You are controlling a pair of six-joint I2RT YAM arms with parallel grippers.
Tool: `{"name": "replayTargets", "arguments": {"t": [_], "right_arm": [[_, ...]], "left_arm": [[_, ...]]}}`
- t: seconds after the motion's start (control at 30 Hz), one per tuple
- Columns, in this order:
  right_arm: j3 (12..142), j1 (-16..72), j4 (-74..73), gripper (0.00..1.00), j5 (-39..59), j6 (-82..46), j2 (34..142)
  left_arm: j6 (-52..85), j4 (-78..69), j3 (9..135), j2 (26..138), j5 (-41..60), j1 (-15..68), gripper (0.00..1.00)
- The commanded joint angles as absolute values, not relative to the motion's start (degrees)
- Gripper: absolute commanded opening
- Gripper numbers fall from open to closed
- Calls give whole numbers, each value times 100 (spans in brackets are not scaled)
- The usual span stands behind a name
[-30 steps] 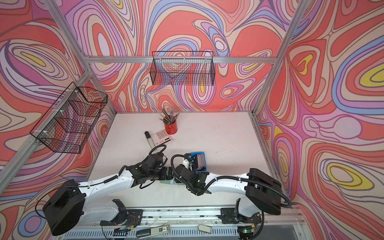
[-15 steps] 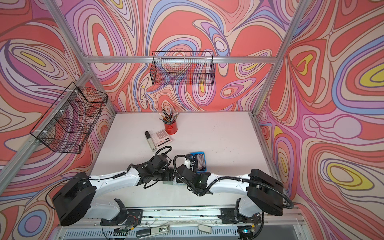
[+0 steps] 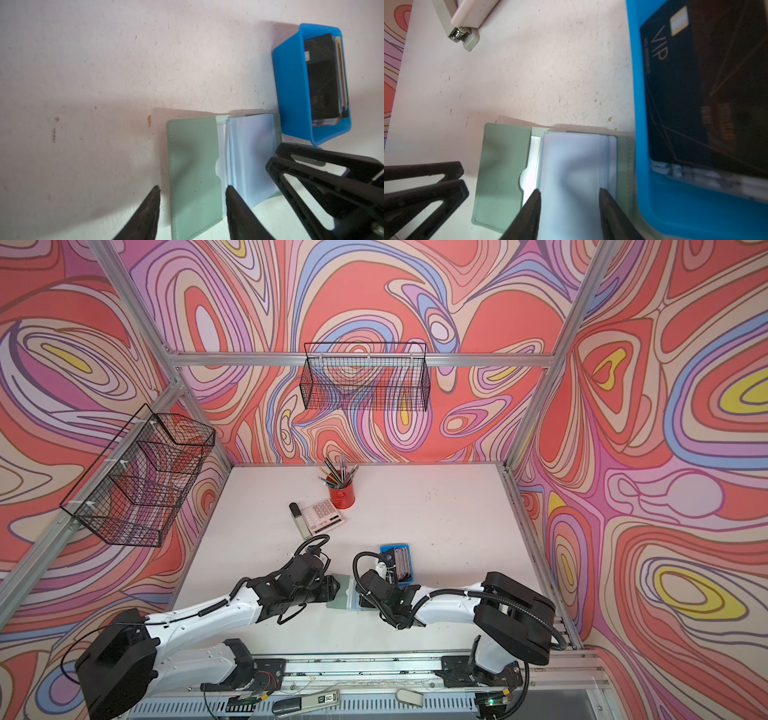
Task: Put the credit cards into the card holder
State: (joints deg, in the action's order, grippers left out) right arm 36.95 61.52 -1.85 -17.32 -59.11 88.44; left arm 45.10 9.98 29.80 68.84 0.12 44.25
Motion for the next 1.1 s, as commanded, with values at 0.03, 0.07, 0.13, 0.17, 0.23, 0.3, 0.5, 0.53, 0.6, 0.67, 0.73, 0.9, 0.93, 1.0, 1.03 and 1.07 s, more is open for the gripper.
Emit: {"name": "replayTargets", "arguments": {"t": [0.03,0.07,0.13,0.17,0.23,0.3,0.5,0.53,0.6,0.67,0.73,0.9,0.93,1.0,1.03,1.07], "right_arm": [[3716,6117,-206,48,-1768,-5993,8982],[3722,6109,-189,48,-1779,-5992,9005],[3727,6109,-178,48,-1767,-5998,9033],[3727,6108,-188,48,-1761,-5998,9036],[3746,6108,-206,47,-1732,-5985,9044],[3770,6112,-235,46,-1693,-5944,9044],[3849,6108,-277,46,-1598,-5874,9094],[3871,6111,-278,46,-1591,-5870,9110],[3906,6108,-273,45,-1562,-5860,9162],[3945,6102,-285,44,-1525,-5855,9208],[3970,6100,-307,44,-1475,-5852,9237],[3981,6100,-366,44,-1401,-5870,9234],[3997,6107,-365,43,-1400,-5866,9221],[4012,6101,-367,43,-1384,-5856,9190],[4008,6100,-368,44,-1382,-5860,9176],[4008,6102,-372,43,-1369,-5862,9145]], "left_arm": [[4614,869,2812,7120,108,4342,49],[4614,825,2812,7173,138,4333,48],[4614,772,2812,7245,199,4324,47],[4614,757,2821,7267,211,4324,47],[4614,748,2830,7305,218,4324,46],[4623,725,2825,7316,216,4315,45],[4649,686,2782,7337,221,4304,45],[4651,685,2777,7330,221,4297,45],[4660,659,2769,7339,237,4289,45],[4663,651,2769,7344,254,4289,45],[4661,642,2769,7348,260,4289,44],[4667,615,2738,7348,281,4280,44],[4667,616,2731,7348,281,4276,44],[4674,611,2716,7339,285,4280,43],[4676,607,2716,7330,283,4280,43],[4676,606,2716,7330,288,4275,43]]}}
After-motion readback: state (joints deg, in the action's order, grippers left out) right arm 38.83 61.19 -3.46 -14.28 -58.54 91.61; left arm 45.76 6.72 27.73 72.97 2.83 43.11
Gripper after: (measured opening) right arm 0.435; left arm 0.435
